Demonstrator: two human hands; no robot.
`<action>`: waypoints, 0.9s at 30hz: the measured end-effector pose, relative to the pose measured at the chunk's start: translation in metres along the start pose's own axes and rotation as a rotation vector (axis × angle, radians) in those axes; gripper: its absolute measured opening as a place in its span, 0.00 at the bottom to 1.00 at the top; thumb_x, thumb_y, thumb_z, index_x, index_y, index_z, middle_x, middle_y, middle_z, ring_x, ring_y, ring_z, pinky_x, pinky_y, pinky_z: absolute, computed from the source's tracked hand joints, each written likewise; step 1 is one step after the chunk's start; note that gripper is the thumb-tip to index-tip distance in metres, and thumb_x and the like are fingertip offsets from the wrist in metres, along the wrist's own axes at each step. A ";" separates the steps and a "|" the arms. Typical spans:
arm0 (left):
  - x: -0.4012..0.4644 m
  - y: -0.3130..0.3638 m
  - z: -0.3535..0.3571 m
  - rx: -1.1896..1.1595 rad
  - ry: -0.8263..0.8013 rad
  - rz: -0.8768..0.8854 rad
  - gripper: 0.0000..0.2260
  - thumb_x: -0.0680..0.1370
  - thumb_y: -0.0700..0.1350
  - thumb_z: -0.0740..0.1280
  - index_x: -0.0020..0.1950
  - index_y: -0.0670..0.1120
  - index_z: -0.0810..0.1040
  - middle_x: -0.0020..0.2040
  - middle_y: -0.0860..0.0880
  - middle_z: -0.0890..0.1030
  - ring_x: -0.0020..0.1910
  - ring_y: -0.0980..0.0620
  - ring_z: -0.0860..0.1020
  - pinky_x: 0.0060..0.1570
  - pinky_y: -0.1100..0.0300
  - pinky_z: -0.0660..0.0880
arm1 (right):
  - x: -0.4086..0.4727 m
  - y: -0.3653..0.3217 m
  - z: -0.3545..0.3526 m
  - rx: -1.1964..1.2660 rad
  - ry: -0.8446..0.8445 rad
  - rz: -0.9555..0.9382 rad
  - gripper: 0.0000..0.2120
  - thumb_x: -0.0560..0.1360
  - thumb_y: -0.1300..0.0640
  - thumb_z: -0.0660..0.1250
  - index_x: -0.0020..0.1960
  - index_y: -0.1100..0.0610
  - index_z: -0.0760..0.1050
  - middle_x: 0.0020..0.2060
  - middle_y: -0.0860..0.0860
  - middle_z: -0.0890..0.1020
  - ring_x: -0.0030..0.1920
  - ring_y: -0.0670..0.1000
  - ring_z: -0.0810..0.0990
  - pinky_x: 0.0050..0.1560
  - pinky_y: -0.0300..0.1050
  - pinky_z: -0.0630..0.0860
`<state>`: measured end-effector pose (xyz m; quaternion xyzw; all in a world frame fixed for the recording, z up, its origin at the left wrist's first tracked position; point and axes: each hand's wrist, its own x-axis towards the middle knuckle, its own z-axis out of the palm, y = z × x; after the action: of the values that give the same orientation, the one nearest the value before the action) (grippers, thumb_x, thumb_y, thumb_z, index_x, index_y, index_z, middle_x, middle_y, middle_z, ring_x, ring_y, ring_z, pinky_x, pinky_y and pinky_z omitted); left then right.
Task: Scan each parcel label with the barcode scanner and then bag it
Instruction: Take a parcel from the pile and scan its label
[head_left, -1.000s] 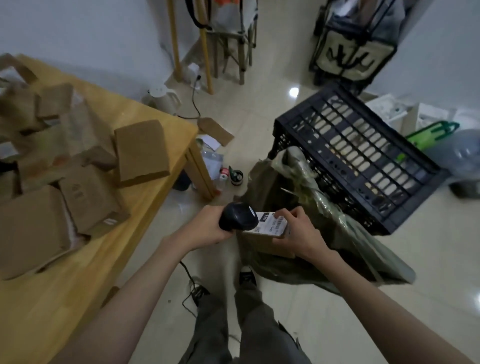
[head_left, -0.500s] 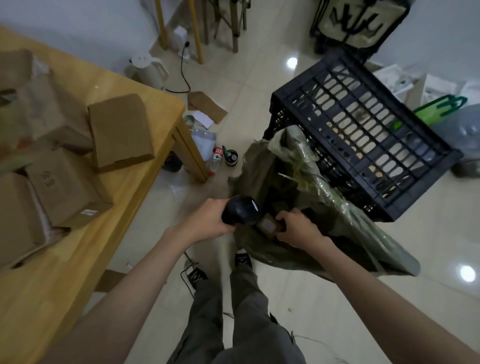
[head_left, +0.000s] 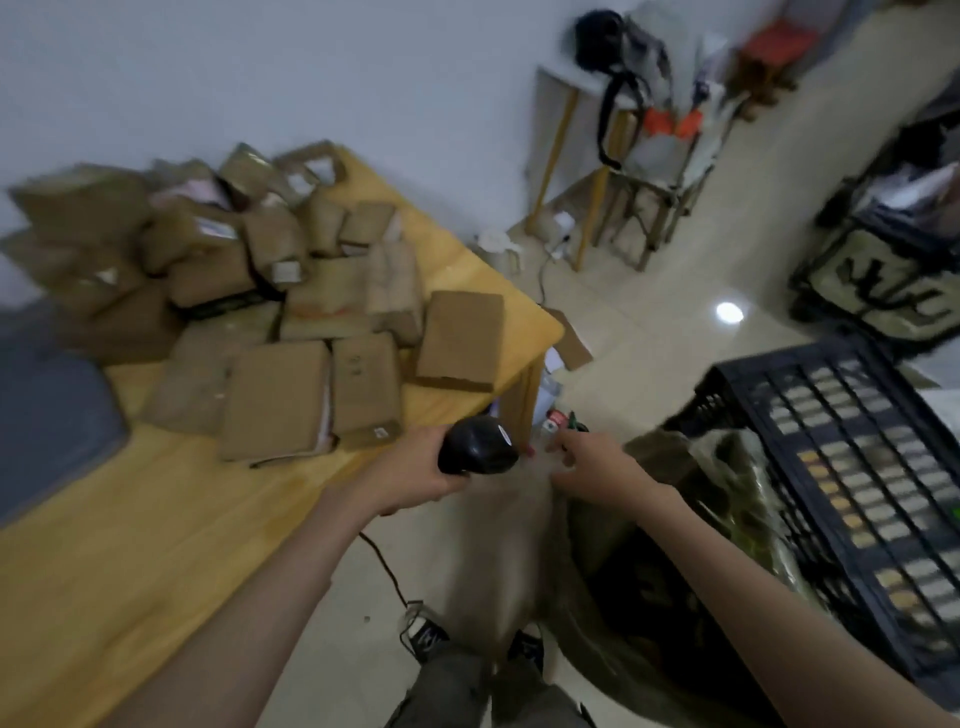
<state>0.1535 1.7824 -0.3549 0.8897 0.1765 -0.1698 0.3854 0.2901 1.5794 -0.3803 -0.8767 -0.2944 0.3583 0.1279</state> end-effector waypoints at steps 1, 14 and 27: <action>-0.010 -0.010 -0.012 -0.017 0.025 -0.020 0.10 0.72 0.44 0.72 0.51 0.49 0.78 0.39 0.49 0.83 0.33 0.54 0.82 0.37 0.53 0.80 | 0.005 -0.018 -0.004 -0.032 -0.004 -0.039 0.15 0.78 0.55 0.67 0.63 0.57 0.75 0.50 0.51 0.79 0.47 0.49 0.76 0.46 0.43 0.72; -0.120 -0.132 -0.127 -0.266 0.340 -0.158 0.08 0.75 0.43 0.73 0.53 0.50 0.80 0.35 0.50 0.81 0.31 0.58 0.80 0.31 0.59 0.78 | 0.082 -0.222 0.017 -0.155 -0.105 -0.294 0.17 0.78 0.50 0.68 0.66 0.50 0.73 0.56 0.51 0.81 0.49 0.48 0.81 0.51 0.47 0.81; -0.114 -0.210 -0.169 -0.376 0.549 -0.364 0.07 0.74 0.39 0.72 0.49 0.47 0.79 0.32 0.45 0.83 0.30 0.50 0.83 0.34 0.55 0.80 | 0.156 -0.300 0.061 0.049 -0.193 -0.146 0.20 0.80 0.53 0.66 0.65 0.66 0.73 0.55 0.61 0.82 0.53 0.58 0.83 0.56 0.58 0.81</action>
<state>-0.0124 2.0220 -0.3277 0.7698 0.4565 0.0446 0.4440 0.2087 1.9130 -0.3797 -0.8110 -0.3594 0.4379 0.1463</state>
